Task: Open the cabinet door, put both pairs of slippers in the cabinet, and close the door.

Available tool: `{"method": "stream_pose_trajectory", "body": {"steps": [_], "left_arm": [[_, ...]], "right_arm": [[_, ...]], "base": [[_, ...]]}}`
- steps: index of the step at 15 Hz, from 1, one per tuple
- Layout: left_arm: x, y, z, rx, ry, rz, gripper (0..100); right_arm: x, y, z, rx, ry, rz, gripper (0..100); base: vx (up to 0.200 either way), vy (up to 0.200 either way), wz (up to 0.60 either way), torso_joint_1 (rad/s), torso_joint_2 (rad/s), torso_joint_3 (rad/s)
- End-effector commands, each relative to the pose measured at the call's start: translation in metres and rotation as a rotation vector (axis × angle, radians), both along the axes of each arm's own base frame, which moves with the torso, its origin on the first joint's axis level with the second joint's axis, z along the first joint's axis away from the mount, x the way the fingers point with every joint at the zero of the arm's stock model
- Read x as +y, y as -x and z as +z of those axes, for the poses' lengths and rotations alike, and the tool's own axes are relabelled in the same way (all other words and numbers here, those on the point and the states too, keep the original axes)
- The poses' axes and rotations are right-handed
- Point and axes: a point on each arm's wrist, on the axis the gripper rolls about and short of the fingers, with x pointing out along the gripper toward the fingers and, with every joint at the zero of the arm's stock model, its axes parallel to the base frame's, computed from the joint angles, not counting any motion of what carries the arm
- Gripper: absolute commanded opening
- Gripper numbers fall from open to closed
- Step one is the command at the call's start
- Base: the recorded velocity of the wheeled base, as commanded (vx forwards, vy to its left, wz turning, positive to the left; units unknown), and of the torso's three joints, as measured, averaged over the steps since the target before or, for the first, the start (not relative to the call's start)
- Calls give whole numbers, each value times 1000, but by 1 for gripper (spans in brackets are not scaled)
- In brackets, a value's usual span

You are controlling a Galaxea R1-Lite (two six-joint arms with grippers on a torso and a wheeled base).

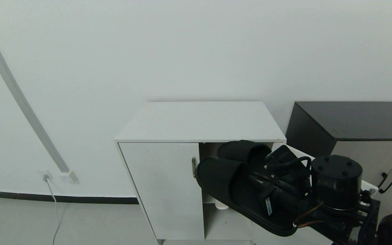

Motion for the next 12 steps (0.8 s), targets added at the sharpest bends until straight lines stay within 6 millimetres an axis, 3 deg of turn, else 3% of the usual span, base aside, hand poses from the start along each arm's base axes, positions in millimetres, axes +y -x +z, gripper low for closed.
{"method": "stream_pose_trajectory", "body": {"steps": [1, 12], "left_arm": [[0, 0, 0, 1, 0, 0, 0], [0, 0, 0, 1, 0, -1, 0]], "right_arm": [[0, 0, -1, 1, 1, 2, 0], [0, 1, -3, 5, 6, 3, 0]], "base": [[0, 0, 0, -227, 535, 325], [0, 0, 0, -199, 526, 324]]}}
